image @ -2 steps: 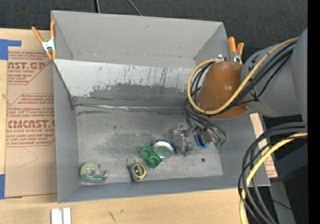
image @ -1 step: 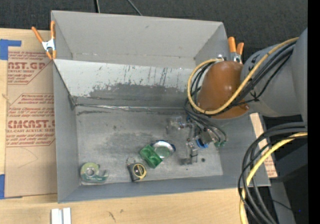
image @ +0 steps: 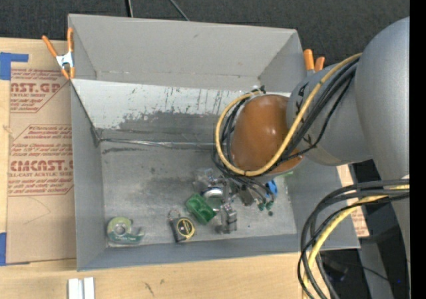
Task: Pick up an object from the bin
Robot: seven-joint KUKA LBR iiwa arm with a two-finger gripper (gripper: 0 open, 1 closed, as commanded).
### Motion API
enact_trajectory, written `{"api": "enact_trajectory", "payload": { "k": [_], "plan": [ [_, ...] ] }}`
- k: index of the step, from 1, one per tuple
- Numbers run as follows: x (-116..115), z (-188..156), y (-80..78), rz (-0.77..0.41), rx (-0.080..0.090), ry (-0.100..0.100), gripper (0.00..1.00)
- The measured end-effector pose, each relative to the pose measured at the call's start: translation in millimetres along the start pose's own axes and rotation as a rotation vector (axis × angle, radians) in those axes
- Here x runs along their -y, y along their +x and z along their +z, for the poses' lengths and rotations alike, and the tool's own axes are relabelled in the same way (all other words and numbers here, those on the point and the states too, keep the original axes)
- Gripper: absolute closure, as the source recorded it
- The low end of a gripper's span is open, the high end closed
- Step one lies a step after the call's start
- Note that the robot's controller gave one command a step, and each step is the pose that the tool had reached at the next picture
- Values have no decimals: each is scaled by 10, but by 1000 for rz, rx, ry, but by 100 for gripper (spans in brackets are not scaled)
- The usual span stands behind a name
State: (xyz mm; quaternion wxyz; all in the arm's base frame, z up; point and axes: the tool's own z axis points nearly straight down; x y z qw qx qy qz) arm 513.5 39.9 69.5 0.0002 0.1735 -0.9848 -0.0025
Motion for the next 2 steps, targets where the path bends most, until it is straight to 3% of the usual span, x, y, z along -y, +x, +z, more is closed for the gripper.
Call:
{"api": "enact_trajectory", "payload": {
  "k": [1,2],
  "plan": [
    [49,-3,4,6,1,4,100],
    [49,-1,7,7,0,4,0]
  ]
}}
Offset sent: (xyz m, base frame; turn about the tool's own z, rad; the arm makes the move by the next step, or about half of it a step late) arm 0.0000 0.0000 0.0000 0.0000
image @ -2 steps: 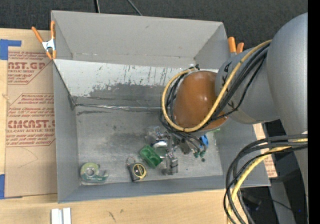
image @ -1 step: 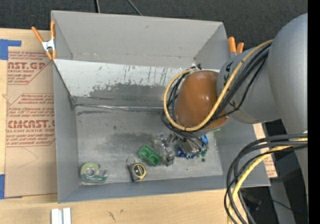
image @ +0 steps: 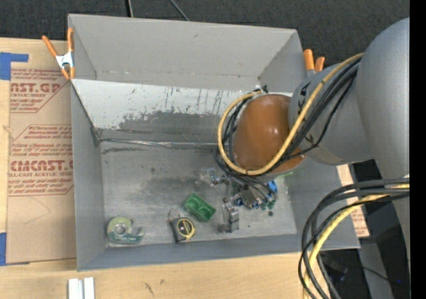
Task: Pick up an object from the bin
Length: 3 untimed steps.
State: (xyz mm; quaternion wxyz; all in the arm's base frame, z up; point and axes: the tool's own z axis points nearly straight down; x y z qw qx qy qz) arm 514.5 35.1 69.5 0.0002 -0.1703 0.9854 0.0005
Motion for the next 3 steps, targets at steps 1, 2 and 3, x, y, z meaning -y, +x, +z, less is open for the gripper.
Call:
{"api": "enact_trajectory", "payload": {
  "k": [1,2,3],
  "plan": [
    [-102,1,-17,-32,0,0,0],
    [-99,-1,-18,-33,0,1,100],
    [232,-1769,-629,18,13,5,100]
  ]
}}
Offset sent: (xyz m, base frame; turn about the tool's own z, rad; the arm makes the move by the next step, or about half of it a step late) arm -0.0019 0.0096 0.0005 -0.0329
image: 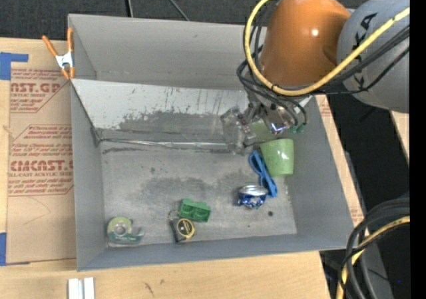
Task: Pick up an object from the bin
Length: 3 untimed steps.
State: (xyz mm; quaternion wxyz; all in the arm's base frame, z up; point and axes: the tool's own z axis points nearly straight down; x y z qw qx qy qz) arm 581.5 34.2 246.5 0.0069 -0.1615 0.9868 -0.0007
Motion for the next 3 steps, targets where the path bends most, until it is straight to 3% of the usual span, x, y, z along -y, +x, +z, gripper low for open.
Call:
{"api": "enact_trajectory", "payload": {
  "k": [1,2,3],
  "plan": [
    [-9,48,22,-1,-9,-3,0],
    [537,1017,894,-117,-21,-7,0],
    [748,1774,1023,95,-17,-5,0]
  ]
}}
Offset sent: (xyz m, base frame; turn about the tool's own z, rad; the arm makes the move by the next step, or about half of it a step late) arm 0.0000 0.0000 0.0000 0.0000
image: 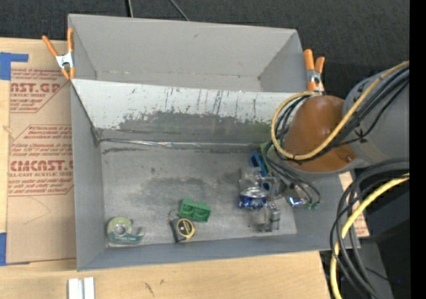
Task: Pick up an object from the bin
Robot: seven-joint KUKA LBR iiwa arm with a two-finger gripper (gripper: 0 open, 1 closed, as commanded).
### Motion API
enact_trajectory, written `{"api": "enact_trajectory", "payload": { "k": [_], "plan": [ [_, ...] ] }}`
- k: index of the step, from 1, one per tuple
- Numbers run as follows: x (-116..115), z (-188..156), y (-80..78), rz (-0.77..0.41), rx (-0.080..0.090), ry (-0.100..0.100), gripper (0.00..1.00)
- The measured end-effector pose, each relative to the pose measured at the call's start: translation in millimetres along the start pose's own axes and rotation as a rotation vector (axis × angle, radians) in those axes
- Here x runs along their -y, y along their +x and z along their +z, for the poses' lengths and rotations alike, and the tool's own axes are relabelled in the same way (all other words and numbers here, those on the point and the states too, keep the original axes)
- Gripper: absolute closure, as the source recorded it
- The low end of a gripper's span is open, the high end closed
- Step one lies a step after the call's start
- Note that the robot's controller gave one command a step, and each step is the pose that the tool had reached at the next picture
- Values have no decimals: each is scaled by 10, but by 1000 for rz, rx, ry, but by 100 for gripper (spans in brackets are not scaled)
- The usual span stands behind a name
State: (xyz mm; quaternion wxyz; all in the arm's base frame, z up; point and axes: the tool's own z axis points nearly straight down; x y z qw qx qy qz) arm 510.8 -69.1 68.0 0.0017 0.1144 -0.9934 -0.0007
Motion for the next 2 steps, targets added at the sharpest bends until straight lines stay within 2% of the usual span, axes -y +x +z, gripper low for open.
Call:
{"api": "enact_trajectory", "payload": {
  "k": [1,2],
  "plan": [
    [-1,-20,-19,-2,5,2,100],
    [92,-1644,159,33,13,6,100]
  ]
}}
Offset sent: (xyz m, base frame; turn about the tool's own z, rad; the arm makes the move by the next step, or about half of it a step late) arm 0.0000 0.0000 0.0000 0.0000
